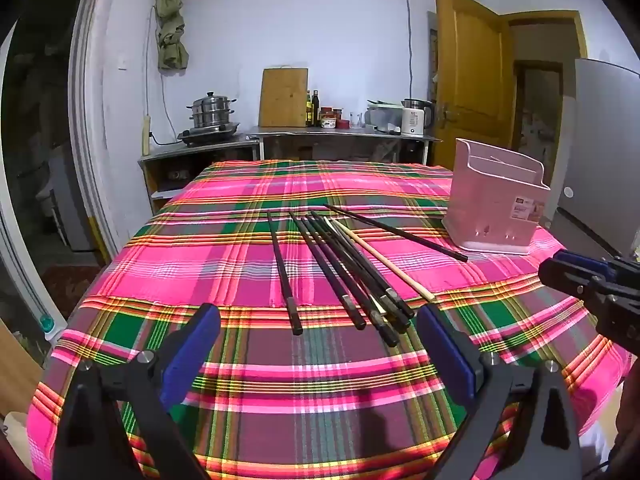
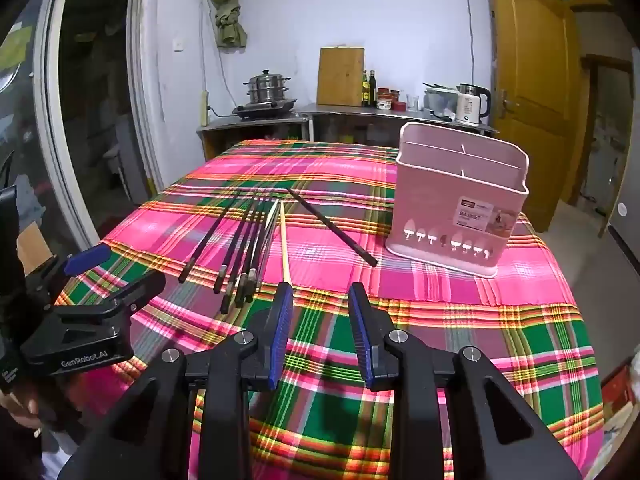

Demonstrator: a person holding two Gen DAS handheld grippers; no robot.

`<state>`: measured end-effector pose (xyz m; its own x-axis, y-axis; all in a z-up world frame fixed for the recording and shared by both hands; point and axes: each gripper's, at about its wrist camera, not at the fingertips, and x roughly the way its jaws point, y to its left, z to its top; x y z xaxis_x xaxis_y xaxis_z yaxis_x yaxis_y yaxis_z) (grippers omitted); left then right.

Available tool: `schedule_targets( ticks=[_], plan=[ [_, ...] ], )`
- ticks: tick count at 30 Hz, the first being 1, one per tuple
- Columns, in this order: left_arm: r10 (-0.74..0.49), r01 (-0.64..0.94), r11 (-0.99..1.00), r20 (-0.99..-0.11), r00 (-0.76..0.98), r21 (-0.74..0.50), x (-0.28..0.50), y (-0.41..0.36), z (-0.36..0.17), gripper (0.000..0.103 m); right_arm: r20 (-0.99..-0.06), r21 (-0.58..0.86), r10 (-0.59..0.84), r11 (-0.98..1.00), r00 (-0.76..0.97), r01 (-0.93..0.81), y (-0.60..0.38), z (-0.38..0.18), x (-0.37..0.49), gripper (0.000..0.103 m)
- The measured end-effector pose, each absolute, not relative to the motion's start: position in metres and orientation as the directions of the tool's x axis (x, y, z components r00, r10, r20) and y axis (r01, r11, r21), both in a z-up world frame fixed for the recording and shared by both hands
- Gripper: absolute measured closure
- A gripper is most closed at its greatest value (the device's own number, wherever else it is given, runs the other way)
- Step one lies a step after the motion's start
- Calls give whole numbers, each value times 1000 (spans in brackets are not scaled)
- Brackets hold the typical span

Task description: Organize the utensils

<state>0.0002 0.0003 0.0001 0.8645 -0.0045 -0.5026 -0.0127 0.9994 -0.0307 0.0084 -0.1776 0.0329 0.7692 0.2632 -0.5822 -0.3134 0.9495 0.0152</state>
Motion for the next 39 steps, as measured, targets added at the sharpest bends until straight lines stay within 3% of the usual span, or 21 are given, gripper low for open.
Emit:
schedule_targets(
  ticks=[39],
  plan=[
    [-23,13,1000,-489,872,-24,-7,-5,4,3,-551,33,239,964,800,-265,-188,34,1,73]
  ],
)
